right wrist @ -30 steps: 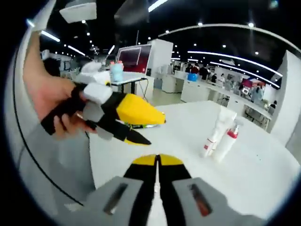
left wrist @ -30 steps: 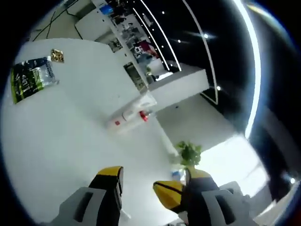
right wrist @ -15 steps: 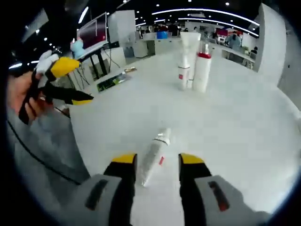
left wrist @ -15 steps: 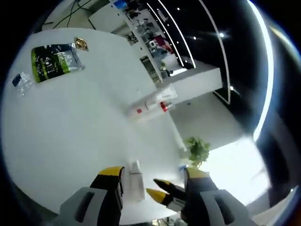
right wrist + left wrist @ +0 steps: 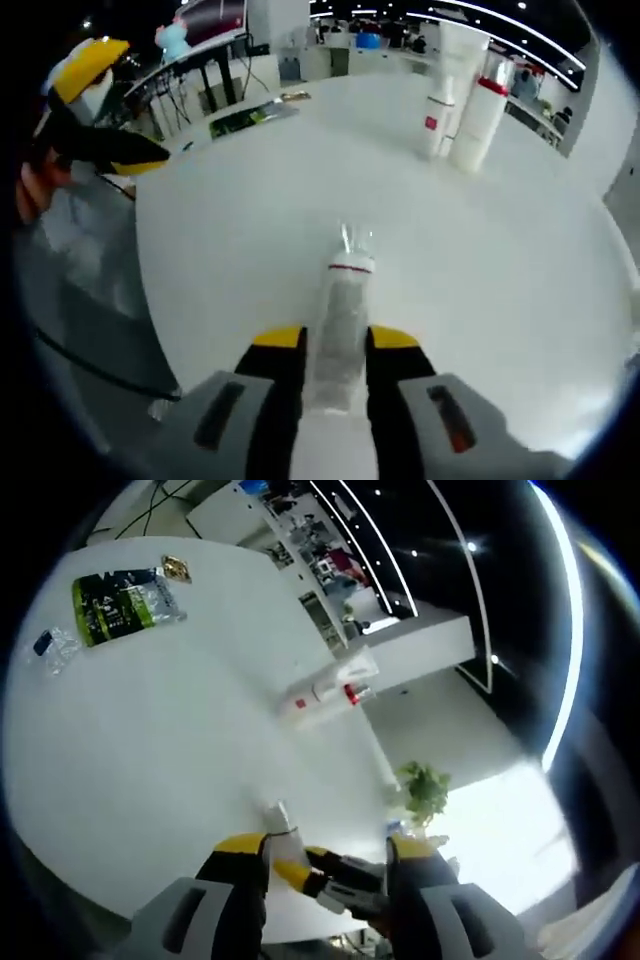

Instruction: Arrange the skincare products in the storage area until every visible bottle or jar stands upright without overlapping.

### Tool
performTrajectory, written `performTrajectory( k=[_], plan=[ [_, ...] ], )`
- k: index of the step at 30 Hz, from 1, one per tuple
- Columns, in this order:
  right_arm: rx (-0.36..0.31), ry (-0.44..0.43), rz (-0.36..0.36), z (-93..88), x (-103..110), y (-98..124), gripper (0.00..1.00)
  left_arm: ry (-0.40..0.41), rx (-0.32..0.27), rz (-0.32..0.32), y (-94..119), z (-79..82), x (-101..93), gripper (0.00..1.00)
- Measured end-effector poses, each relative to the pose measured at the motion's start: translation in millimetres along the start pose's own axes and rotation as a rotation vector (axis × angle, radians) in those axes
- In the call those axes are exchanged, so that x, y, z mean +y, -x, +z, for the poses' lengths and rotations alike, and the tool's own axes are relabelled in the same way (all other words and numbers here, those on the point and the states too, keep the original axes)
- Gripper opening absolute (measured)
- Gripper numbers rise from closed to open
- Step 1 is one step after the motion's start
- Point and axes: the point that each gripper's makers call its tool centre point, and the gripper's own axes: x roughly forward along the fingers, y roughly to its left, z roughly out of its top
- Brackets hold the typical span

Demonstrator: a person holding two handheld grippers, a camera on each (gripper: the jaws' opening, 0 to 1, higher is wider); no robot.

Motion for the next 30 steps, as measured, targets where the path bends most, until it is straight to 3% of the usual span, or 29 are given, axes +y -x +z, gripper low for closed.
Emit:
performTrajectory(
  k=[1, 4, 12, 17, 20, 24, 26, 29, 30],
  plan=[
    [0.004, 0.028, -0.014, 1.4, -0.7, 1.4, 0.22, 0.001, -0.001, 0.002, 2.0, -2.0, 1.5, 0.48],
    [0.009, 0.007, -0.002, 0.0, -4.0, 4.9, 0.21, 0.014, 0.001, 0.013, 5.8, -8.3, 5.8, 0.47],
    [-0.093, 0.042, 0.047, 23.5, 13.6, 35.7, 0.20, 0.031, 0.016, 0.012, 5.6, -18.4, 7.4, 0.48],
    [-0.256, -0.121, 0.249, 61.5, 51.6, 63.4, 0.20, 0.031, 0.002, -0.018, 3.0, -16.3, 2.2, 0.52],
    [-0.362, -0.298, 0.419, 85.9, 72.6, 85.5, 0.20, 0.033, -0.027, -0.063, 5.1, -10.6, -2.3, 0.56],
    [-0.438, -0.384, 0.560, 104.5, 86.7, 105.7, 0.20, 0.047, -0.074, -0.138, 8.5, 0.5, -11.4, 0.58],
    [-0.431, -0.396, 0.648, 107.2, 97.8, 113.1, 0.21, 0.051, -0.088, -0.184, 9.4, 3.5, -18.1, 0.59],
    [-0.418, -0.379, 0.698, 108.3, 107.3, 117.4, 0.21, 0.083, -0.084, -0.281, 10.9, 3.8, -33.9, 0.57],
    [-0.410, -0.384, 0.744, 109.8, 115.3, 120.8, 0.21, 0.080, -0.082, -0.309, 11.4, 3.1, -39.4, 0.55]
  ],
)
